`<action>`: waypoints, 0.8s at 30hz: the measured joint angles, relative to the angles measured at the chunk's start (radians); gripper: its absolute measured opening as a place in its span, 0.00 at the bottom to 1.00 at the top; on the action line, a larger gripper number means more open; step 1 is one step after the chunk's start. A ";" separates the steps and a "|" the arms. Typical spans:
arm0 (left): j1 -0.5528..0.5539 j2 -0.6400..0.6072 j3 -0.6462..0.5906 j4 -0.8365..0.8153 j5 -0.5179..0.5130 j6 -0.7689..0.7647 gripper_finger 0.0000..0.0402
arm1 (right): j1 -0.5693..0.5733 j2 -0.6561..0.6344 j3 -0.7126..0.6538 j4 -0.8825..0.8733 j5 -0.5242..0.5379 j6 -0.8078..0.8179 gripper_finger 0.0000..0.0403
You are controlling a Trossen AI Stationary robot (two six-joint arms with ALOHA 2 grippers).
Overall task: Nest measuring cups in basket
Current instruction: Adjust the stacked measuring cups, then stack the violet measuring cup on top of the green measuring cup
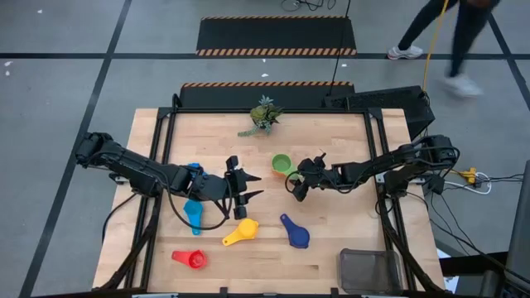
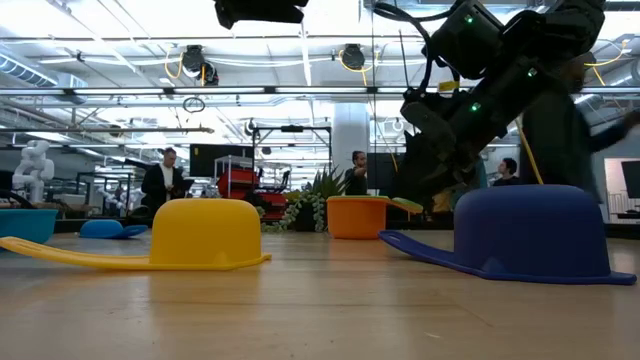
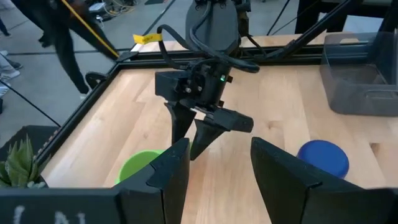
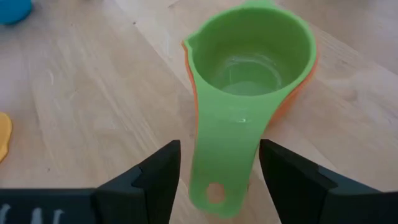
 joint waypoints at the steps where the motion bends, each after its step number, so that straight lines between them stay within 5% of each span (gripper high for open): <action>1: -0.002 0.000 0.000 -0.001 -0.001 -0.003 0.44 | 0.000 0.000 0.000 0.000 0.002 -0.003 0.53; 6: -0.023 0.000 0.000 -0.042 -0.001 -0.045 0.44 | -0.001 -0.045 0.000 -0.031 0.084 -0.021 0.53; 14: -0.082 0.000 0.000 -0.207 -0.001 -0.159 0.44 | 0.025 -0.191 0.001 -0.108 0.076 -0.101 0.57; 24: -0.179 0.000 0.000 -0.218 -0.001 -0.194 0.44 | 0.151 -0.282 0.001 -0.122 0.053 -0.238 0.57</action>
